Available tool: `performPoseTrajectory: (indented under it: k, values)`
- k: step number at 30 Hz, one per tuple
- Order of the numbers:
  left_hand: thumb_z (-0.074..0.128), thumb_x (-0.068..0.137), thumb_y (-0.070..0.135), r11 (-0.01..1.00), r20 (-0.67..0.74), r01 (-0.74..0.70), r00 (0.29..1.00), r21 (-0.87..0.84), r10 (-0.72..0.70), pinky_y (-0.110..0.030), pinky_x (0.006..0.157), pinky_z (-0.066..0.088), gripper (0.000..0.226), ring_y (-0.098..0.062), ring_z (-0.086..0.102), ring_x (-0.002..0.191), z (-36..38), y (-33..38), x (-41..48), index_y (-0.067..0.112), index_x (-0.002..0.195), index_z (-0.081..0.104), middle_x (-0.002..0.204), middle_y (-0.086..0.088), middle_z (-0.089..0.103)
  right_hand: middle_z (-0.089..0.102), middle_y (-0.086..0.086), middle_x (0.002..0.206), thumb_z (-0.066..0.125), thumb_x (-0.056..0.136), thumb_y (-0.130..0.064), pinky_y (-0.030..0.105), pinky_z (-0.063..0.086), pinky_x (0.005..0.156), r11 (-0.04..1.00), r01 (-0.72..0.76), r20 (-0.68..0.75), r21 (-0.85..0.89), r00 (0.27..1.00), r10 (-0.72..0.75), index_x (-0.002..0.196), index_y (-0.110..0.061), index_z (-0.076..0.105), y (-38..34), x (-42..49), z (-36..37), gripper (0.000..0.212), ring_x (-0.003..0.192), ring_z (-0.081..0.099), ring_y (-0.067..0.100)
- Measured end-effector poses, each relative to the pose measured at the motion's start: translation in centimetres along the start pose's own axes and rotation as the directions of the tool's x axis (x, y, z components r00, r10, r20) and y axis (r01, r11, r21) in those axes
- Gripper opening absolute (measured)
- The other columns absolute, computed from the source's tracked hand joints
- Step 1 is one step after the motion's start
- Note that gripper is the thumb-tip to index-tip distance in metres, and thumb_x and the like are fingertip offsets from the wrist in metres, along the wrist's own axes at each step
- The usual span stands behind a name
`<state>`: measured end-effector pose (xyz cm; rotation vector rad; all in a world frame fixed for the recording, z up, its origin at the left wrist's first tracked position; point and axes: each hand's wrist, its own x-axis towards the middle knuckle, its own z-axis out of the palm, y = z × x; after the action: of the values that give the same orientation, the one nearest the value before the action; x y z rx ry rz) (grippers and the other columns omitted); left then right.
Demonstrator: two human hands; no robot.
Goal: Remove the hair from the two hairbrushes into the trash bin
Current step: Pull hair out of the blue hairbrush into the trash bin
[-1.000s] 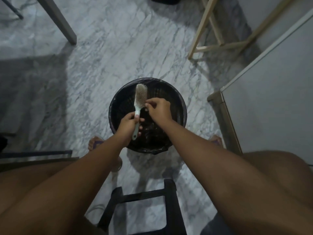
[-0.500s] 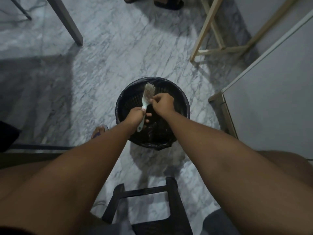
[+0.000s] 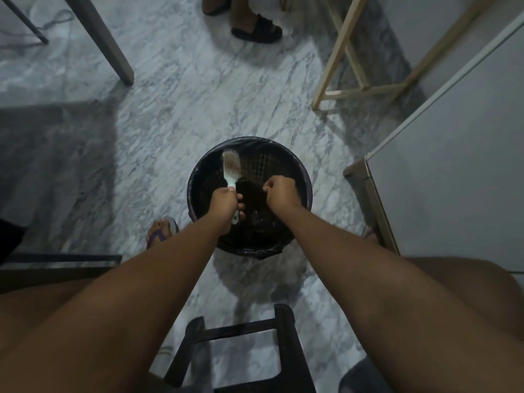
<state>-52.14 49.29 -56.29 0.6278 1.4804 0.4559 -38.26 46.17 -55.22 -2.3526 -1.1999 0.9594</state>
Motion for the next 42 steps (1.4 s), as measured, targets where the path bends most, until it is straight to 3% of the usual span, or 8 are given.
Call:
performPoseTrajectory:
  k: [5,10,18,25,29,34,38,42]
  values:
    - [0.039,0.107,0.024,0.983,0.054,-0.068,0.997,0.168,0.06,-0.03,0.05,0.044,0.017,-0.013,0.048,0.064,-1.3,-0.6,-0.1,0.014,0.111,0.051,0.088,-0.004,0.055,0.064,0.022,0.114,0.053,0.091,-0.001,0.043,0.055,0.09,0.949,0.003,0.18,-0.316,0.982,0.056,0.112,0.001,0.065,-1.1,-0.6,-0.8,0.024,0.105,0.064,0.039]
    - [0.04,0.107,0.021,0.986,0.145,-0.066,0.988,0.153,0.043,-0.033,0.055,0.047,0.017,-0.015,0.051,0.067,-2.4,-0.8,-0.9,0.018,0.119,0.052,0.098,-0.006,0.06,0.068,0.012,0.115,0.064,0.087,-0.028,0.034,0.053,0.094,0.994,-0.025,0.15,0.107,0.989,0.009,0.126,-0.007,0.059,-3.0,0.0,-0.2,0.045,0.11,0.064,0.029]
    - [0.034,0.103,0.008,0.998,0.199,0.016,0.98,-0.061,-0.004,-0.03,0.052,0.046,0.016,-0.015,0.045,0.059,-2.7,-1.5,-2.1,0.011,0.098,0.049,0.089,-0.008,0.052,0.074,0.008,0.078,0.07,0.089,-0.015,0.04,0.061,0.078,0.918,0.099,-0.123,0.384,0.991,-0.055,0.087,-0.008,0.076,-3.3,0.0,2.0,0.01,0.075,0.071,0.02]
    - [0.032,0.1,0.007,0.963,0.201,0.111,0.978,-0.247,-0.062,-0.028,0.051,0.043,0.021,-0.013,0.041,0.053,-2.1,-1.5,-1.9,0.013,0.109,0.05,0.082,-0.004,0.047,0.069,0.004,0.082,0.063,0.091,-0.009,0.024,0.052,0.072,0.853,0.396,-0.417,0.341,0.877,-0.24,0.087,-0.007,0.07,-2.6,-1.0,1.6,0.009,0.078,0.064,0.015]
    - [0.029,0.103,0.012,0.925,0.166,0.123,0.984,-0.361,-0.066,-0.026,0.051,0.04,0.021,-0.01,0.04,0.051,-2.4,-1.1,-1.5,0.016,0.11,0.049,0.08,-0.001,0.046,0.068,0.005,0.085,0.06,0.092,-0.008,0.023,0.05,0.072,0.856,0.391,-0.55,0.337,0.82,-0.158,0.086,-0.006,0.067,-1.5,-1.0,1.1,0.01,0.079,0.063,0.017]
    - [0.031,0.102,0.01,0.88,0.22,0.134,0.975,-0.455,-0.035,-0.025,0.051,0.038,0.024,-0.009,0.041,0.052,-3.7,-0.6,-1.3,0.015,0.113,0.051,0.081,-0.001,0.047,0.068,0.015,0.098,0.05,0.092,0.0,0.032,0.051,0.077,0.998,-0.057,-0.045,0.032,0.997,0.058,0.095,-0.005,0.068,2.2,-0.2,1.6,0.019,0.088,0.065,0.028]
    - [0.033,0.1,0.009,0.865,0.246,0.148,0.969,-0.479,-0.03,-0.025,0.05,0.038,0.028,-0.009,0.043,0.052,-4.4,-0.5,-1.2,0.014,0.118,0.054,0.08,-0.001,0.05,0.061,0.023,0.124,0.048,0.095,-0.001,0.045,0.05,0.095,0.888,0.001,0.253,-0.46,0.959,0.13,0.123,0.001,0.061,2.2,-1.1,0.7,0.031,0.117,0.061,0.041]
    - [0.033,0.101,0.013,0.897,0.266,0.133,0.964,-0.42,-0.019,-0.025,0.048,0.04,0.027,-0.01,0.044,0.053,-4.7,-0.3,-1.4,0.015,0.118,0.055,0.079,-0.001,0.052,0.062,0.023,0.126,0.056,0.091,-0.005,0.042,0.051,0.096,0.903,0.061,0.312,-0.426,0.947,0.083,0.124,0.0,0.061,1.4,-1.0,0.2,0.033,0.114,0.061,0.039]
